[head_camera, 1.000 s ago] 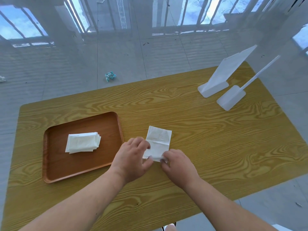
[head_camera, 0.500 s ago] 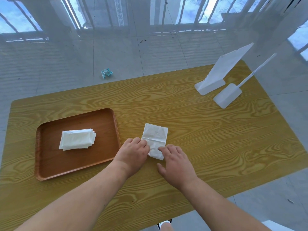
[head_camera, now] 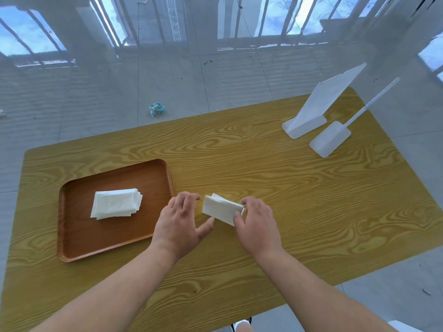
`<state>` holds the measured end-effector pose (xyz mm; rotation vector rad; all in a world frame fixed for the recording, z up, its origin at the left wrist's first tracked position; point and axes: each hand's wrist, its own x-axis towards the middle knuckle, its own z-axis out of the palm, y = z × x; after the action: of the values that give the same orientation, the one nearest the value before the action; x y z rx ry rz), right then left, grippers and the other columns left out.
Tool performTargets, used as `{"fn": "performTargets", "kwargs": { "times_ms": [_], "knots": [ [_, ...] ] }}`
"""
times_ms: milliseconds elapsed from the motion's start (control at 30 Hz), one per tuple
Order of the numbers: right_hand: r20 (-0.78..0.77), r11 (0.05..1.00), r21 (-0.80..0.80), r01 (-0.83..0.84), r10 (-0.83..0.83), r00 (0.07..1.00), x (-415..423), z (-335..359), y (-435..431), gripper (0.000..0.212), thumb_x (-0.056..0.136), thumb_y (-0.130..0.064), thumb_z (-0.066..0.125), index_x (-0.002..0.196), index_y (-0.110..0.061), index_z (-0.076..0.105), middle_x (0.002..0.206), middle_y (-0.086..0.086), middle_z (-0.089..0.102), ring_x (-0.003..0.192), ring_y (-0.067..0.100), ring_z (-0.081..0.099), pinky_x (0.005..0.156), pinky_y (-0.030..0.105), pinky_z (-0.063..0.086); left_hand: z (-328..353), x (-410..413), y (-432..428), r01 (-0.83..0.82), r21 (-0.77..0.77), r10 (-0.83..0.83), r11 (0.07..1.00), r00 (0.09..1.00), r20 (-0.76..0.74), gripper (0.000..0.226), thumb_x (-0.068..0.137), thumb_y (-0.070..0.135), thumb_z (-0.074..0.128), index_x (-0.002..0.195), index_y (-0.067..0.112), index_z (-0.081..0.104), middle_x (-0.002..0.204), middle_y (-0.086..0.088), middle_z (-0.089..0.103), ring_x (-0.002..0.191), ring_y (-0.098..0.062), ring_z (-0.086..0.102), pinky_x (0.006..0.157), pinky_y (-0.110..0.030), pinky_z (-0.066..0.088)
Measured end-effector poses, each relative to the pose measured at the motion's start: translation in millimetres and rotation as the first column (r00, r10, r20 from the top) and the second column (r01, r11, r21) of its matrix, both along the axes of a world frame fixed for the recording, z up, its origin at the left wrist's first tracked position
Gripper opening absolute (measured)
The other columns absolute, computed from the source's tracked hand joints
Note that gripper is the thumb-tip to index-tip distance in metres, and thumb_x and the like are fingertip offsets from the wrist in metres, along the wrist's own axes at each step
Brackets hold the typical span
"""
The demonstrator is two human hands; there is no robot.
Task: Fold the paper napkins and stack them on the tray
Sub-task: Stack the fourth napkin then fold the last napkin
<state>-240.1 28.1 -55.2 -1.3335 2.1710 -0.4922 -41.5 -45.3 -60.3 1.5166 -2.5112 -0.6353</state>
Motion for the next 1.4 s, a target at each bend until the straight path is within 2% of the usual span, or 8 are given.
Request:
{"fn": "performTargets", "kwargs": {
  "times_ms": [100, 333, 500, 733, 867, 967, 1233, 1400],
  "knots": [
    [-0.079, 0.995, -0.087, 0.048, -0.055, 0.995, -1, -2, 6, 0.038, 0.095, -0.029, 0.063, 0.129, -0.016, 0.053, 0.12, 0.004, 0.058, 0.112, 0.025, 0.051, 0.096, 0.038, 0.045, 0, -4, -1, -0.044, -0.023, 0.044, 0.999, 0.999, 0.002, 0.065, 0.085, 0.06, 0.061, 0.132, 0.018, 0.045, 0.125, -0.003, 0.051, 0.112, -0.025, 0.051, 0.093, -0.043, 0.049],
    [-0.219, 0.921, 0.037, -0.387, 0.385, 0.897, 3, -14, 23, 0.047, 0.094, -0.029, 0.052, 0.14, -0.024, 0.051, 0.134, 0.001, 0.055, 0.12, 0.024, 0.048, 0.105, 0.04, 0.044, -6, -27, -9, -0.149, 0.166, 0.129, 0.975, 0.984, 0.125, 0.072, 0.087, 0.068, 0.054, 0.138, 0.019, 0.046, 0.13, 0.0, 0.052, 0.121, -0.023, 0.048, 0.097, -0.041, 0.047],
    [-0.233, 0.907, 0.061, -0.418, 0.42, 0.877, 9, -16, 27, 0.047, 0.09, -0.024, 0.053, 0.137, -0.025, 0.058, 0.131, 0.0, 0.058, 0.12, 0.026, 0.052, 0.103, 0.04, 0.045, -4, -48, -24, -0.286, 0.38, 0.271, 0.88, 0.958, 0.095, 0.039, 0.082, 0.056, 0.062, 0.103, 0.024, 0.058, 0.105, 0.003, 0.053, 0.096, -0.022, 0.057, 0.078, -0.038, 0.048],
    [0.173, 0.989, 0.135, 0.054, -0.077, 0.982, 4, -4, 13, 0.026, 0.097, -0.049, 0.053, 0.085, -0.026, 0.059, 0.081, -0.01, 0.066, 0.071, 0.009, 0.059, 0.067, 0.038, 0.051, 6, -55, -30, -0.307, 0.735, 0.595, 0.605, 0.788, -0.161, 0.012, 0.084, 0.012, 0.07, 0.091, 0.02, 0.065, 0.093, -0.004, 0.071, 0.088, -0.025, 0.068, 0.079, -0.047, 0.06],
    [0.629, 0.85, 0.472, 0.236, -0.511, 0.585, 3, 8, -13, 0.054, 0.091, -0.062, 0.063, 0.099, -0.009, 0.069, 0.08, 0.007, 0.075, 0.06, 0.022, 0.064, 0.056, 0.036, 0.055, 18, -41, -32, -0.149, 0.845, 0.674, 0.514, 0.679, -0.291, 0.021, 0.085, 0.002, 0.072, 0.103, 0.011, 0.064, 0.1, -0.015, 0.072, 0.08, -0.02, 0.072, 0.066, -0.031, 0.061],
    [0.762, 0.833, 0.51, 0.213, -0.553, 0.337, 13, 13, -33, 0.05, 0.09, -0.056, 0.069, 0.115, -0.013, 0.07, 0.098, 0.01, 0.072, 0.077, 0.025, 0.066, 0.064, 0.037, 0.058, 31, -21, -38, -0.049, 0.891, 0.735, 0.452, 0.586, -0.341, 0.029, 0.085, -0.003, 0.071, 0.109, 0.009, 0.061, 0.095, -0.011, 0.069, 0.075, -0.015, 0.071, 0.06, -0.027, 0.056],
    [0.843, 0.884, 0.466, 0.046, -0.459, 0.28, 93, 23, -94, 0.031, 0.094, -0.019, 0.069, 0.122, -0.006, 0.066, 0.098, 0.011, 0.076, 0.078, 0.022, 0.07, 0.067, 0.035, 0.055, 44, 77, -61, -0.05, 0.914, 0.849, 0.403, 0.393, -0.353, 0.035, 0.084, -0.003, 0.073, 0.113, 0.015, 0.063, 0.099, -0.01, 0.071, 0.083, -0.021, 0.069, 0.064, -0.031, 0.054],
    [0.777, 0.944, 0.329, -0.036, -0.249, 0.579, 164, 28, -132, 0.012, 0.095, -0.01, 0.067, 0.105, -0.015, 0.072, 0.098, 0.009, 0.079, 0.079, 0.02, 0.073, 0.056, 0.03, 0.054, 37, 154, -75, -0.406, 0.715, 0.793, 0.569, 0.5, -0.348, 0.022, 0.084, 0.015, 0.079, 0.1, 0.023, 0.067, 0.092, -0.003, 0.076, 0.078, -0.011, 0.073, 0.062, -0.021, 0.055]
  ]
}}
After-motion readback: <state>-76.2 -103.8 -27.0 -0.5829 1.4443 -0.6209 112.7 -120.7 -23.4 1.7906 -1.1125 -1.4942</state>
